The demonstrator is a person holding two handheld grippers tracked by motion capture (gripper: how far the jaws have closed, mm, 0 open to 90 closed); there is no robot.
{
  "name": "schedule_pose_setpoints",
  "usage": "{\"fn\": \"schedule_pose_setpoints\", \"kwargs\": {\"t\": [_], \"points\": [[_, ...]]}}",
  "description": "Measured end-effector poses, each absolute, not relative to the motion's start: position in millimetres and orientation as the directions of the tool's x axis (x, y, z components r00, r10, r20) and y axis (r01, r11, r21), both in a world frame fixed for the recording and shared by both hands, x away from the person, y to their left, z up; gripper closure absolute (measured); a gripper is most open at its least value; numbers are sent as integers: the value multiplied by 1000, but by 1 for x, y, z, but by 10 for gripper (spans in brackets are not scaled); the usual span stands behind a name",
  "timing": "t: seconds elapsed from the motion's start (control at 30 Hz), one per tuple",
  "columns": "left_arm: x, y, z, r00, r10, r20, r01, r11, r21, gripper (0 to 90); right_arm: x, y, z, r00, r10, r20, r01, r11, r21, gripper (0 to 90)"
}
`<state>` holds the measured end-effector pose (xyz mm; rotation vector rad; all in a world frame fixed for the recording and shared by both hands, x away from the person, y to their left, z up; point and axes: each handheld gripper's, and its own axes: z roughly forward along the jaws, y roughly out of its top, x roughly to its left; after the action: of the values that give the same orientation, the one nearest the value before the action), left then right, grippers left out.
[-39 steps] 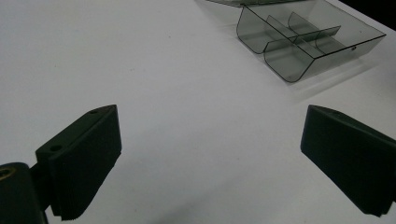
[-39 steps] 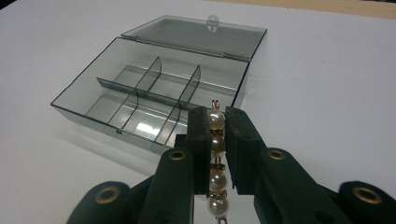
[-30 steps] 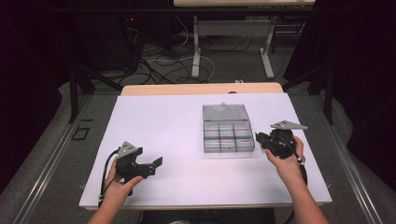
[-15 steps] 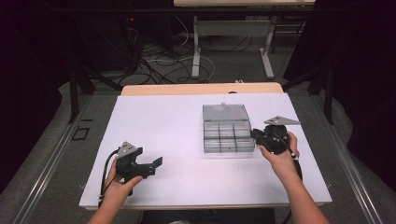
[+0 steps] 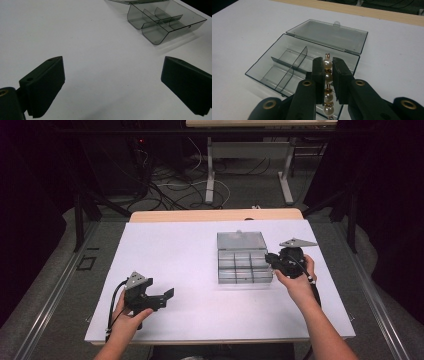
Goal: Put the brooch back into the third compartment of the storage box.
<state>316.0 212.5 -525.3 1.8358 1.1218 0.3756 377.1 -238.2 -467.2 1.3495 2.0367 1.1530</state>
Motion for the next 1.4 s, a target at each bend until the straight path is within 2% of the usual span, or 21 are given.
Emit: {"fn": "schedule_pose_setpoints", "kwargs": {"t": [0.63,1.4], "points": [[317,212,-526,538,820,-193,540,-159,826,53,401,-233,-476,-427,902,66,538,194,820,808],[317,213,-526,540,819,-194,544,-164,823,53,422,-220,-490,-492,870,-32,482,303,822,807]]}}
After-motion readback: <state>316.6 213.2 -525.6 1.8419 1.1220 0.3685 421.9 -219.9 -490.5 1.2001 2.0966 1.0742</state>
